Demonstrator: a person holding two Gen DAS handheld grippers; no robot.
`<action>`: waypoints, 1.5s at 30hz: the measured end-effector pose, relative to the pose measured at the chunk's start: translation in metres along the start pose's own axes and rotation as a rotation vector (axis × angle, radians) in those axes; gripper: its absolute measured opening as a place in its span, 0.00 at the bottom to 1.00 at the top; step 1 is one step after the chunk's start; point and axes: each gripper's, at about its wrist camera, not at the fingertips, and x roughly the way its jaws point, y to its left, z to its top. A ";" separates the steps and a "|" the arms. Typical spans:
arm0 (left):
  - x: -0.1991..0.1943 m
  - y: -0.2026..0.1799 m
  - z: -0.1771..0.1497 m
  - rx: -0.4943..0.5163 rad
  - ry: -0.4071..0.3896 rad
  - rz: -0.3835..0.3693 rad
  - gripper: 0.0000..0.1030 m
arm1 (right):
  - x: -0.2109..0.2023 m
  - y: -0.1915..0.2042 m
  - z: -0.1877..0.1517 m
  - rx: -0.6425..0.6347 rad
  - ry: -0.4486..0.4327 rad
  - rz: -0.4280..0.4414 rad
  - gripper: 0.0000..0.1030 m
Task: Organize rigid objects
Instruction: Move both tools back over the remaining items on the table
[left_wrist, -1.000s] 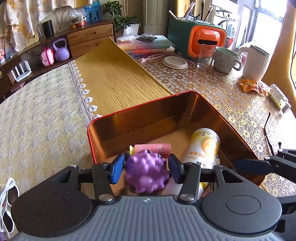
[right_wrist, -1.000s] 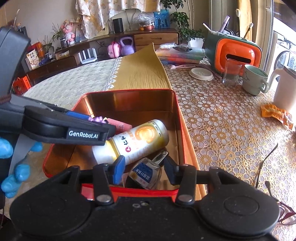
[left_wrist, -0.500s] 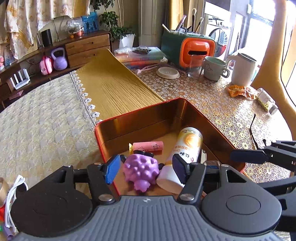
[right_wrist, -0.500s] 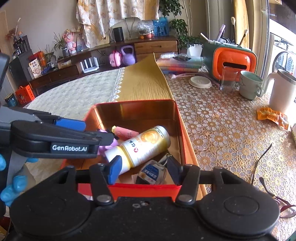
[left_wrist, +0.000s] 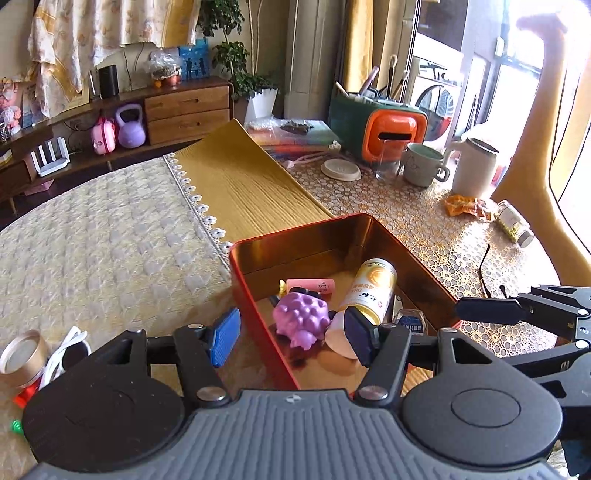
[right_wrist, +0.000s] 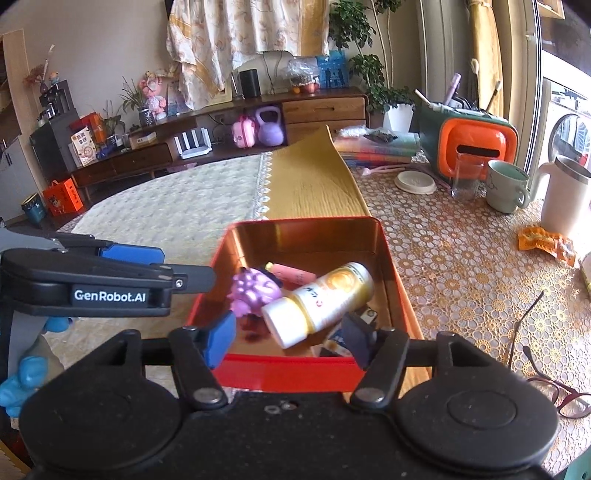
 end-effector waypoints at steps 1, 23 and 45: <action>-0.004 0.002 -0.001 -0.003 -0.004 0.000 0.60 | -0.001 0.003 0.000 0.001 -0.002 0.003 0.62; -0.073 0.091 -0.039 -0.111 -0.099 0.125 0.77 | -0.002 0.078 0.000 -0.079 -0.003 0.079 0.87; -0.101 0.225 -0.082 -0.329 -0.122 0.354 0.81 | 0.034 0.181 0.021 -0.260 0.010 0.285 1.00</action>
